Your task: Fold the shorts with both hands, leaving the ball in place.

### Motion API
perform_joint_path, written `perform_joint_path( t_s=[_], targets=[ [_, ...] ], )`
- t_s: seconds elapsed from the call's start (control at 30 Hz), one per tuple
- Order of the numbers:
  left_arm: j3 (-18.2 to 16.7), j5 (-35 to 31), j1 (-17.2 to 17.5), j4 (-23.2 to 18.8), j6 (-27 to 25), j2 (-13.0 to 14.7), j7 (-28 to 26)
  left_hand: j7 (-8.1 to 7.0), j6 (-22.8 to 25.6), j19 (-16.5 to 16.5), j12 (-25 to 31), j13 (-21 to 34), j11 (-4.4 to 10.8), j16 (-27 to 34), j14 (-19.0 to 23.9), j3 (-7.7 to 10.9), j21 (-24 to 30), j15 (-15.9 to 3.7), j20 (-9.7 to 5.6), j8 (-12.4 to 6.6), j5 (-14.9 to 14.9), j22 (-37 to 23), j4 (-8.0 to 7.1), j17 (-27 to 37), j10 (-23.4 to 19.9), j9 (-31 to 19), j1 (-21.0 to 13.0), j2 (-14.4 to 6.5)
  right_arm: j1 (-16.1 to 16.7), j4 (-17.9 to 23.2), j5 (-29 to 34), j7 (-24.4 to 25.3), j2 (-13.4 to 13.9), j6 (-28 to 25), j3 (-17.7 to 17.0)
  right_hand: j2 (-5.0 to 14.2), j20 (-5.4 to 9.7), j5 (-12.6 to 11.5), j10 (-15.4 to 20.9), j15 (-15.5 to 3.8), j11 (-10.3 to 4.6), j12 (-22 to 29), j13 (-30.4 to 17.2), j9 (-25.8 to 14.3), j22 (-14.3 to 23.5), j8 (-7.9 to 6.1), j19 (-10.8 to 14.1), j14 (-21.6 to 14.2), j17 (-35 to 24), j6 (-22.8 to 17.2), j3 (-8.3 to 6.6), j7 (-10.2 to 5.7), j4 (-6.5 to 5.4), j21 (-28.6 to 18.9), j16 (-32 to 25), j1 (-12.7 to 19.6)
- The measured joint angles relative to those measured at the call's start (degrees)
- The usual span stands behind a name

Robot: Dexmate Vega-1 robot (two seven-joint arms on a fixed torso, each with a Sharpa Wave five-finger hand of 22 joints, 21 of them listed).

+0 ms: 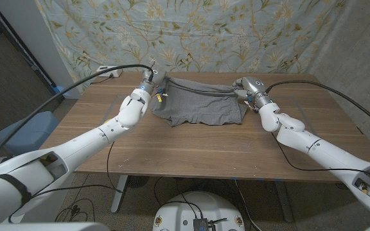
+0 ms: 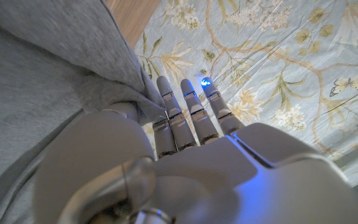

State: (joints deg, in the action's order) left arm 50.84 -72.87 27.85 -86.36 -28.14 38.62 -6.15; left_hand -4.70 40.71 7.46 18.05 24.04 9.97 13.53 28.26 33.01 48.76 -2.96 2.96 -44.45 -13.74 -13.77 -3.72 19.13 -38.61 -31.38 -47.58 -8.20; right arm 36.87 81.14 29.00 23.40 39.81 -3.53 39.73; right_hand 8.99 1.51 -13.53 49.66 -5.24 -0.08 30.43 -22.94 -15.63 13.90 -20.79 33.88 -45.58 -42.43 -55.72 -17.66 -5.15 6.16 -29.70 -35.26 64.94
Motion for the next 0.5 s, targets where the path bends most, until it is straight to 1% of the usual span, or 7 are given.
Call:
perform_joint_path(
  t_s=[0.1, 0.17, 0.2, 0.27, 0.33, 0.4, 0.5],
  targets=[
    [1.1, -0.9, -0.6, 0.9, -0.6, -0.4, 0.7, -1.61, -1.0, 0.0, -0.8, -0.5, 0.82, 0.0, 0.0, -0.55, 0.4, 0.0, 0.0, 2.01, 1.5, 0.4, 0.56, -0.2, 0.3, 1.9, 0.0, 0.0, -0.4, -0.1, 0.0, -1.1, 0.0, -0.4, 0.5, 0.49, -0.59, 0.6, -2.6, 0.42, 0.1, -1.7, 1.1, 1.0, -0.3, 1.75, -0.6, 1.7, 1.9, 2.6, -0.41, 0.08, -0.41, -0.5, 2.8, -0.5],
    [1.8, -1.6, -0.9, 1.5, -1.1, -0.6, 1.4, -2.66, -2.2, -0.2, -1.4, -0.9, 1.12, 0.0, 0.0, -0.37, 0.6, 0.0, -0.22, 3.7, 2.3, 0.7, 0.98, -0.5, 0.6, 3.3, 0.5, 0.5, -0.6, -0.1, -0.2, -2.0, 0.1, -0.7, 0.7, 0.86, -1.14, 0.8, -4.7, 0.65, 0.04, -3.2, 1.8, 1.7, -0.6, 3.59, -1.2, 3.1, 3.4, 5.5, -0.41, -0.07, -0.88, -0.8, 4.9, -1.5],
    [2.1, -1.9, -1.0, 1.7, -1.3, -0.7, 1.6, -2.75, -3.3, -0.2, -1.7, -1.1, 1.04, 0.0, 0.0, 0.14, 0.8, 0.0, -0.22, 4.53, 2.6, 0.7, 1.75, -0.7, 1.0, 4.0, 0.8, 0.8, -0.7, -0.1, -0.3, -2.5, 0.2, -0.8, 0.8, 0.28, -1.22, 1.2, -5.9, 0.78, -0.16, -4.1, 2.3, 2.0, -0.8, 4.57, -1.5, 3.6, 4.1, 6.9, -0.29, -0.23, -1.13, -0.9, 6.0, -2.2],
    [2.8, -2.7, -1.3, 2.3, -2.0, -0.9, 2.2, -3.36, -5.2, -0.3, -2.3, -1.5, 0.62, 0.0, 0.0, 0.35, 1.0, 0.0, -0.29, 6.23, 3.0, 1.0, 2.11, -1.0, 1.8, 5.4, 1.3, 1.2, -0.9, 0.1, -0.6, -3.4, 0.4, -1.1, 1.0, -0.44, -1.31, 1.3, -8.1, 1.13, -0.72, -5.6, 3.0, 2.7, -1.1, 6.24, -2.2, 4.9, 5.7, 9.1, -0.4, -0.44, -1.39, -1.2, 8.0, -3.6],
    [3.2, -3.4, -1.5, 2.7, -2.7, -1.2, 2.6, -3.89, -6.9, -0.3, -2.8, -1.9, 0.29, 0.0, 0.0, -0.18, 1.3, 0.0, -0.29, 8.13, 3.4, 1.3, 2.14, -1.2, 2.2, 6.9, 2.6, 1.4, -0.9, 0.4, -0.9, -4.1, 0.5, -1.4, 1.1, -0.92, -1.52, 1.3, -10.1, 1.35, -1.07, -7.0, 3.6, 3.3, -1.5, 7.61, -2.6, 6.1, 7.1, 11.4, -0.14, -0.52, -1.76, -1.3, 9.9, -4.9],
    [3.9, -4.9, -1.7, 3.6, -4.3, -1.7, 3.1, -4.19, -8.5, -0.3, -3.0, -2.3, 0.1, 0.0, 0.0, -0.76, 1.7, 0.0, -0.29, 9.84, 3.4, 1.5, 1.78, -1.4, 2.4, 8.3, 3.5, 1.7, -0.9, 0.8, -1.2, -5.1, 0.8, -1.8, 1.2, -1.21, -1.75, 1.3, -11.4, 1.48, -1.23, -8.1, 4.0, 3.6, -1.7, 8.64, -3.0, 6.9, 8.1, 13.2, -0.14, -0.52, -1.76, -1.4, 11.2, -5.6],
    [4.4, -6.6, -1.8, 4.5, -6.5, -2.3, 3.2, -4.77, -9.8, 0.3, -3.0, -2.7, 0.1, 0.0, 0.1, -1.47, 2.1, 0.12, -0.93, 11.51, 3.6, 1.5, 2.08, -1.6, 2.4, 9.6, 4.6, 2.7, -0.9, 1.3, -1.3, -5.6, 1.1, -2.1, 1.3, -1.46, -1.63, 1.3, -12.8, 1.55, -1.45, -9.0, 4.5, 3.7, -1.9, 9.14, -3.3, 7.6, 9.1, 14.4, 0.1, -0.51, -1.99, -1.4, 12.4, -6.3]
  ],
)
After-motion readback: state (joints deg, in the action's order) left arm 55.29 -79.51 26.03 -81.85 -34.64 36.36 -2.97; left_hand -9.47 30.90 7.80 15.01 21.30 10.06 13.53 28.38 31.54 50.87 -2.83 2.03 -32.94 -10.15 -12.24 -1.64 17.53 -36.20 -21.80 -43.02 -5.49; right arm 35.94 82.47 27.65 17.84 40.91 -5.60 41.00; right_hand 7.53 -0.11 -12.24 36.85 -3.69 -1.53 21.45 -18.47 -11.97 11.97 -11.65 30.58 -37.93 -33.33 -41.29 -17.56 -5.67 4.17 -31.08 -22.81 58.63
